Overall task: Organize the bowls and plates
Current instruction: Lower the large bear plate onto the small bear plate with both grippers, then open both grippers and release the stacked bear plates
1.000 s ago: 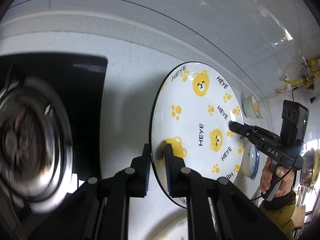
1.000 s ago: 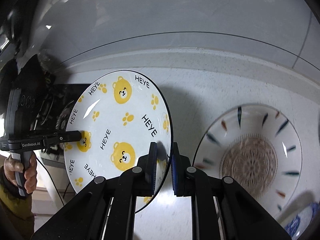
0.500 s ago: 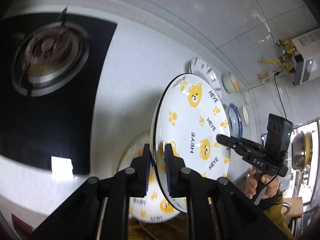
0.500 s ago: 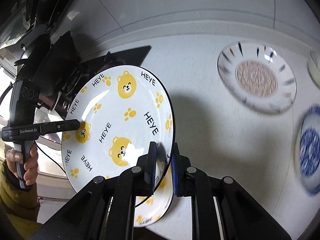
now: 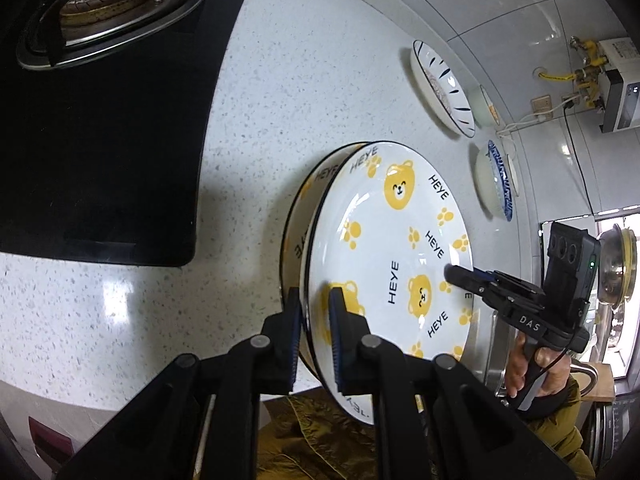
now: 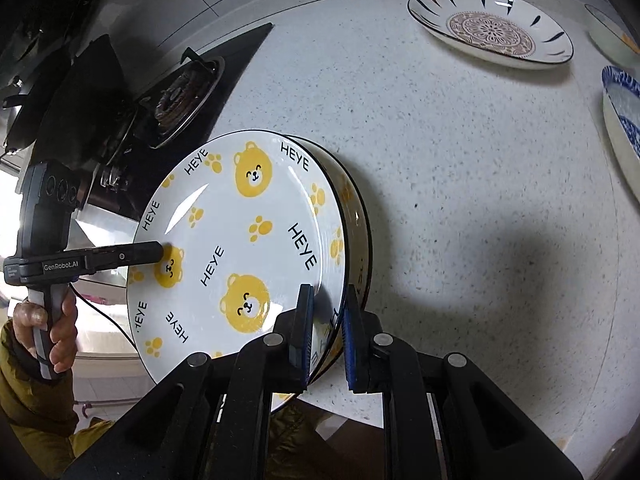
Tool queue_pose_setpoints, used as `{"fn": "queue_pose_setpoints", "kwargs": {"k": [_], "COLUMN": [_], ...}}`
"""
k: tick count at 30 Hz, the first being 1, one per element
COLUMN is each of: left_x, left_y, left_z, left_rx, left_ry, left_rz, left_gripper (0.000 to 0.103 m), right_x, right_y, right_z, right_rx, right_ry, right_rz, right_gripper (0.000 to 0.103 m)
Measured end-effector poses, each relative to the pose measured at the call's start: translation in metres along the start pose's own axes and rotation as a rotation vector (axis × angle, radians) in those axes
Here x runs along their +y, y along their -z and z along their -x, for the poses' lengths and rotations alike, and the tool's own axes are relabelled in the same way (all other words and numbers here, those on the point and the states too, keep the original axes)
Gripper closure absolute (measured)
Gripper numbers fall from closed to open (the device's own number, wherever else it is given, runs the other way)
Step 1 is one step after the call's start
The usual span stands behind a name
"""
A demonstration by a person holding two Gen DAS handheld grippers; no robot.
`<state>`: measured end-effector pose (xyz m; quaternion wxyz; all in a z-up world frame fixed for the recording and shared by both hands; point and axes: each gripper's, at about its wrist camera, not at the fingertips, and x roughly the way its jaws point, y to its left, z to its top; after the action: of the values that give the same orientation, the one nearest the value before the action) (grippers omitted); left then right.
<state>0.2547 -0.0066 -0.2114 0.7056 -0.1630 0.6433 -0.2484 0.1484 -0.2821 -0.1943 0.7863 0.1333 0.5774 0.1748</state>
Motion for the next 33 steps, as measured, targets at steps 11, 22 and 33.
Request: {"fn": "queue_pose_setpoints", "kwargs": {"k": [11,22,33], "left_x": [-0.007,-0.006,-0.010], "left_y": [-0.015,-0.020,-0.021], "left_z": [-0.012,-0.010,-0.008], "left_rx": [0.032,0.046,0.035], "left_ry": [0.000,0.007,-0.018], "left_rz": [-0.037,-0.001,-0.018], "left_gripper": [0.092,0.089,0.089], "right_x": [-0.005,-0.009,-0.016], "right_y": [0.007,0.005,0.007], "right_z": [0.006,0.004,0.007], "right_rx": [-0.009,0.006,-0.005], "right_ry": [-0.007,-0.037,-0.063], "right_rz": [-0.021,-0.055,-0.069], "right_gripper": [0.093,0.093,0.093]}}
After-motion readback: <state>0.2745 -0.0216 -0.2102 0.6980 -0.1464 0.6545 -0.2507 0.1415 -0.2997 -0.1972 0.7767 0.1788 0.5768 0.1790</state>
